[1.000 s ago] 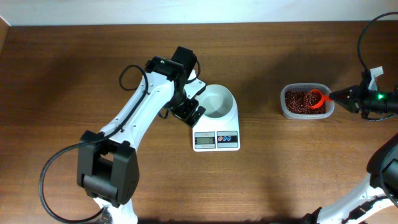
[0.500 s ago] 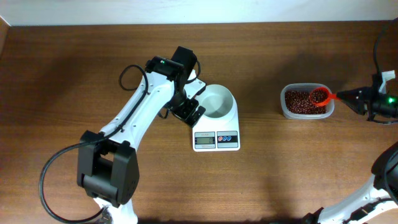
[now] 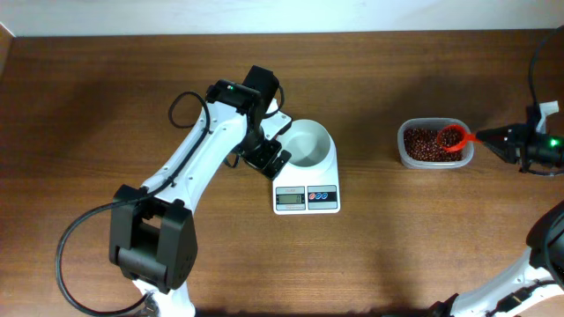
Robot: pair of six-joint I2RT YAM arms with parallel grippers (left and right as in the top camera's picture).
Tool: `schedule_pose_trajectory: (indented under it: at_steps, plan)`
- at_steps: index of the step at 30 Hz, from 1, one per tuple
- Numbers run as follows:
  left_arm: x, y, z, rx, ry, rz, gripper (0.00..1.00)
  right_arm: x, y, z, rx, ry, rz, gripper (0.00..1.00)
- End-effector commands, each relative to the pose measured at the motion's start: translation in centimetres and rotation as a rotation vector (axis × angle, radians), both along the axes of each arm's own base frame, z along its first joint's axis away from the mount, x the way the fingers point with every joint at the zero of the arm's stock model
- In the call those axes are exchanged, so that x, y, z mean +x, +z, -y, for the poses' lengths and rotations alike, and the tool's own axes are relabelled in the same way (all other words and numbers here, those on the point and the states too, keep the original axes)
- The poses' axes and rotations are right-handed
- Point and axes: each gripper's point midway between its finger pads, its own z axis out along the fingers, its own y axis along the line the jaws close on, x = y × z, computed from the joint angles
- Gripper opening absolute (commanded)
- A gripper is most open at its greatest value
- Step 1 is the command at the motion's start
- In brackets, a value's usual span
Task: Scoop item into bowl and weigh 50g on scale
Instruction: 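Carry filled scoop with right gripper over the white bowl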
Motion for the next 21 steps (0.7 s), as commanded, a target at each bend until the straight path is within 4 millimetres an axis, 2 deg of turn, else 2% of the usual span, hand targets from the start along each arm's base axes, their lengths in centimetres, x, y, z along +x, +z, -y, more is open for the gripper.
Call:
schedule_pose_trajectory:
  at_steps: [1,21]
  plan:
    - [0.04,-0.23,0.22,-0.002,-0.009,-0.005,0.99,0.28,0.10,-0.41,0.035,0.006,0.028,0.04]
    - [0.04,-0.23,0.22,-0.002,-0.009,-0.005,0.99,-0.22,0.26,-0.89,0.067,0.005,-0.005,0.04]
